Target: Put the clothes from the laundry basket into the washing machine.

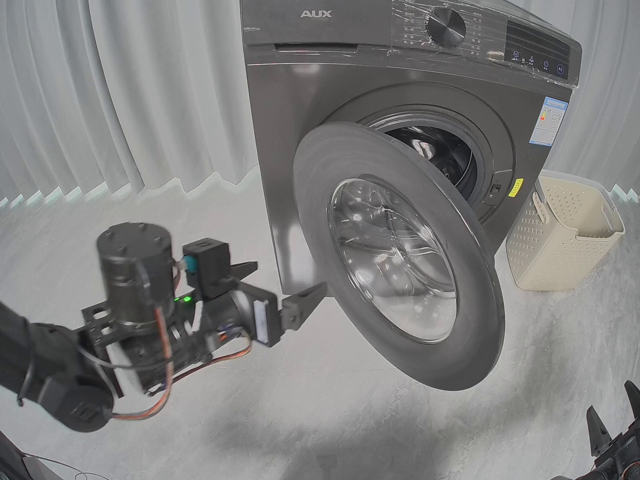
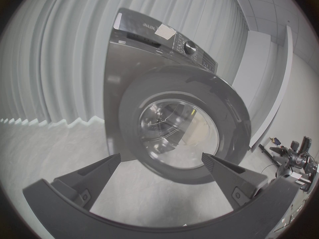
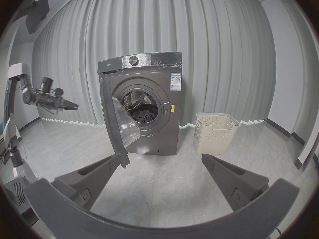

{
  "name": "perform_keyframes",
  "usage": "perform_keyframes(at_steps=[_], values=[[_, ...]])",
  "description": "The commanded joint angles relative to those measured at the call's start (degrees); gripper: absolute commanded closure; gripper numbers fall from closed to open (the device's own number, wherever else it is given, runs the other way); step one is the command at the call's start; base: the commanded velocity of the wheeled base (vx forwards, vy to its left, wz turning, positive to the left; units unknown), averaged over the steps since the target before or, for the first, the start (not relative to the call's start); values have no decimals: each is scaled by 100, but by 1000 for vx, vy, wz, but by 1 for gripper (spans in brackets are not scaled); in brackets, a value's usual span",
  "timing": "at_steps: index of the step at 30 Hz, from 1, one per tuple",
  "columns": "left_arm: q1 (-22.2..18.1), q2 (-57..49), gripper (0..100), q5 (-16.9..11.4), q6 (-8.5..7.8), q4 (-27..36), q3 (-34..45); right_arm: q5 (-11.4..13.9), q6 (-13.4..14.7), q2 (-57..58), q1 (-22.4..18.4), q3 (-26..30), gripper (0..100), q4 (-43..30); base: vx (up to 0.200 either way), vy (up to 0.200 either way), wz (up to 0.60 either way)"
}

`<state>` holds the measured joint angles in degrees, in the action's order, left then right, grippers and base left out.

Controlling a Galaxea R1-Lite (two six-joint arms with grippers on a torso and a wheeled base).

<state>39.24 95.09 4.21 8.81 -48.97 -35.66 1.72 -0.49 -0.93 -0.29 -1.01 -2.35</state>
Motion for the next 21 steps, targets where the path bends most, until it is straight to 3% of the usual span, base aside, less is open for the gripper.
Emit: perform_keyframes(at_steps=[1,3,4,6,12,18,19,21], values=[[-118,-3277,0,836,-301,45,2669,-66,22,93,-15,5,0,-2,0,0,0],[-294,-3690,0,1021,-389,72,2942,-110,31,93,-15,5,0,-2,0,0,0],[-628,-4200,0,1056,-442,160,3232,-102,14,93,-6,5,0,-2,0,0,0],[-1252,-5088,0,863,-530,582,3566,-75,-22,93,-15,-13,0,-46,0,0,0],[-2492,-7478,0,634,-653,2691,3566,101,-268,93,-15,13,0,51,0,0,0],[-3160,-8946,0,274,-723,4449,3566,215,-294,93,-6,101,0,270,0,0,0],[-3168,-9043,0,212,-644,4660,3557,215,-285,93,-6,101,0,279,0,0,0],[-3168,-8999,0,212,-539,4493,3566,224,-276,93,-15,101,0,279,0,0,0]])
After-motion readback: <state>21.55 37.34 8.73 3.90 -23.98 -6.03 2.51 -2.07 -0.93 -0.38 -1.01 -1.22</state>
